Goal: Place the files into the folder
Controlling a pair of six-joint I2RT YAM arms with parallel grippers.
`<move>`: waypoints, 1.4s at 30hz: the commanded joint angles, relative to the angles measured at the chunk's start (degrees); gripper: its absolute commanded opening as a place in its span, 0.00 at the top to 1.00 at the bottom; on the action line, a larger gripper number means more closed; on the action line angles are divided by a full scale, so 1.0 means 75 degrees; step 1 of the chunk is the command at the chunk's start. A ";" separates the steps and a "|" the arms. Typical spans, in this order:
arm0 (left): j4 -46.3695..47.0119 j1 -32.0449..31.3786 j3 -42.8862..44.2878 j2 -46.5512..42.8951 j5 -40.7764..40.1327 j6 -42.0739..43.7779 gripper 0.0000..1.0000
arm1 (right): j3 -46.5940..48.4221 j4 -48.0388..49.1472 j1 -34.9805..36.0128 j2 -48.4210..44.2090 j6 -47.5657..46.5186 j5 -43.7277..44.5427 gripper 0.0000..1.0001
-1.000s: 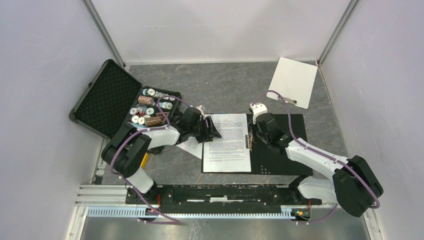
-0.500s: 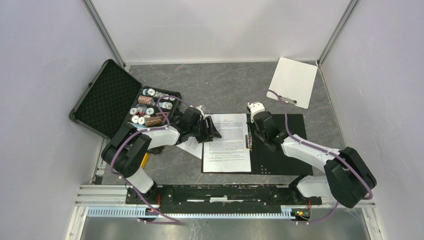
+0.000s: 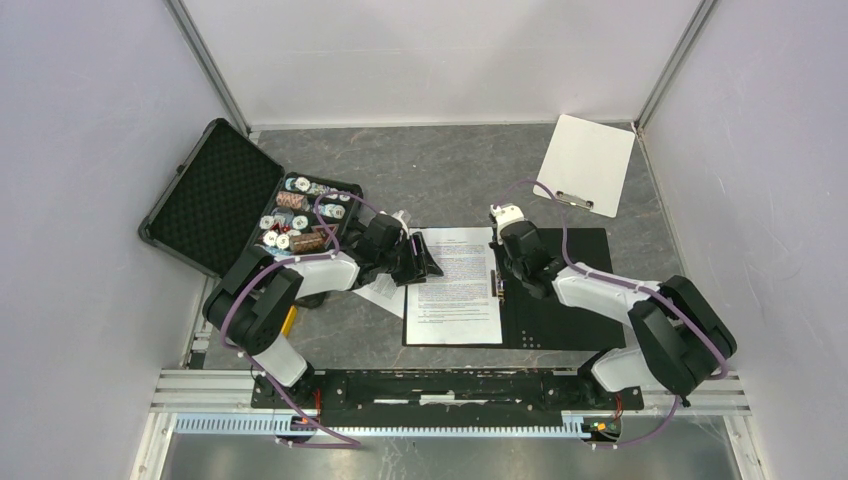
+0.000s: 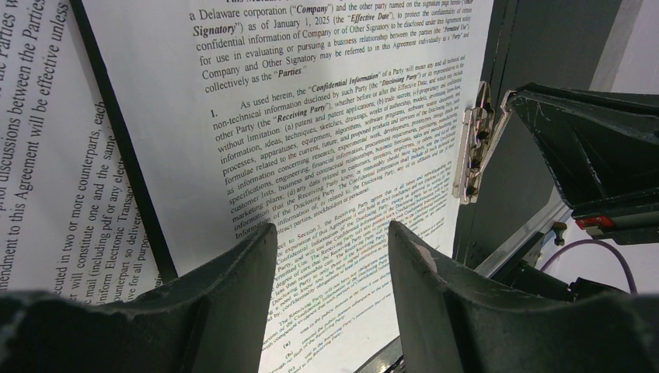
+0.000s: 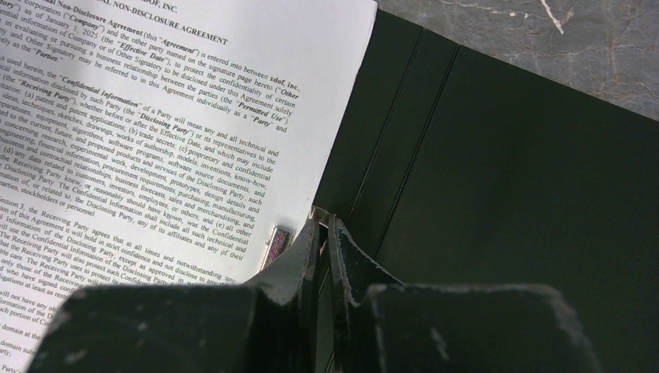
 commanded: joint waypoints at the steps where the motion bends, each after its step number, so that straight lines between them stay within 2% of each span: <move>1: -0.0084 -0.0021 -0.0139 0.0153 -0.0227 0.0320 0.38 | -0.0059 -0.0368 -0.0032 0.0441 -0.0009 -0.0057 0.90; 17: -0.0143 -0.0020 -0.0176 0.0119 -0.0317 0.0320 0.38 | -0.0102 -0.0354 -0.0068 0.1049 0.0018 0.0016 0.92; 26: -0.0166 -0.0020 -0.0159 0.0185 -0.0359 0.0332 0.38 | 0.0029 -0.0273 -0.0061 0.0714 -0.0090 -0.0431 0.92; 34: -0.0166 -0.0020 -0.0148 0.0191 -0.0382 0.0332 0.38 | 0.0035 -0.0506 -0.0052 0.1383 -0.0104 -0.0664 0.92; 42: -0.0234 -0.0020 -0.0135 0.0199 -0.0428 0.0352 0.38 | -0.0199 -0.0495 -0.0119 0.1492 0.0089 -0.0270 0.92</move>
